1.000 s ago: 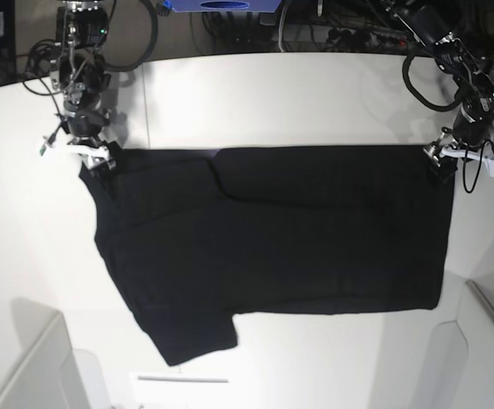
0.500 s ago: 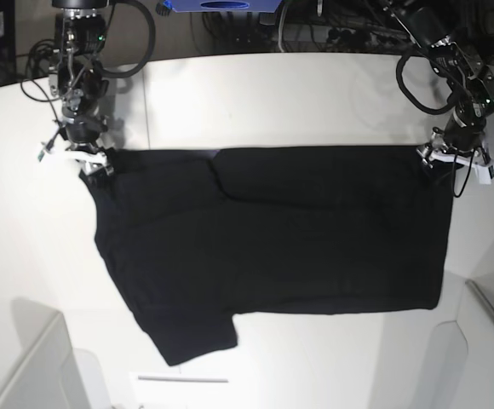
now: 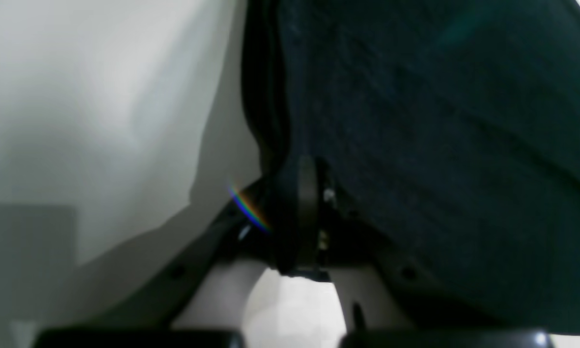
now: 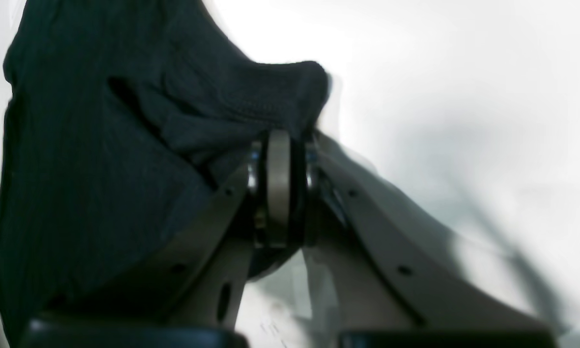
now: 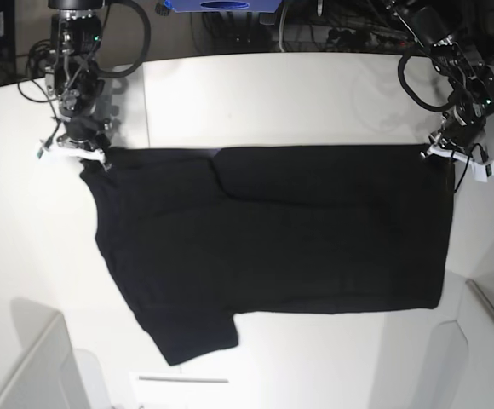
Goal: Fold the T-shirt properly
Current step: 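Pull both held corners back toward the collar, flattening the shirt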
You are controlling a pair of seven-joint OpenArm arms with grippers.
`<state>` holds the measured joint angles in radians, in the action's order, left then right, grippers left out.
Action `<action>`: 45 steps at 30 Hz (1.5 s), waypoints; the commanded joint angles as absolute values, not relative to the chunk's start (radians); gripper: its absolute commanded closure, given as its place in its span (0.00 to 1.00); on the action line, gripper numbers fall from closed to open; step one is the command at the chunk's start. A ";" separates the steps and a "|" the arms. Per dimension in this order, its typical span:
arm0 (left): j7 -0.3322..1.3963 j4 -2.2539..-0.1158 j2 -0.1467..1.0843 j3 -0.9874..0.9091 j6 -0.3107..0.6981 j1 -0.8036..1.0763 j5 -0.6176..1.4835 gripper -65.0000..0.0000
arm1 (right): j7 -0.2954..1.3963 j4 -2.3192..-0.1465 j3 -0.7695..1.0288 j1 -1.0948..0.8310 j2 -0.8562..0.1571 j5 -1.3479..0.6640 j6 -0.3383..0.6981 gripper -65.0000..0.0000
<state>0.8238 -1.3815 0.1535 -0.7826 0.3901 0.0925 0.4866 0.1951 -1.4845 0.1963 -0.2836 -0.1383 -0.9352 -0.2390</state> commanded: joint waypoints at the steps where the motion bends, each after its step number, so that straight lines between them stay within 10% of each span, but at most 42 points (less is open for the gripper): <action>1: 0.837 -1.392 0.165 -0.785 0.381 0.099 0.456 1.00 | 0.220 -1.488 0.197 -0.292 -0.143 -0.928 -0.265 1.00; 45: 0.835 -1.750 0.122 -0.697 0.384 0.547 0.441 1.00 | 0.220 -1.761 0.306 -0.687 -0.177 -0.923 -0.266 1.00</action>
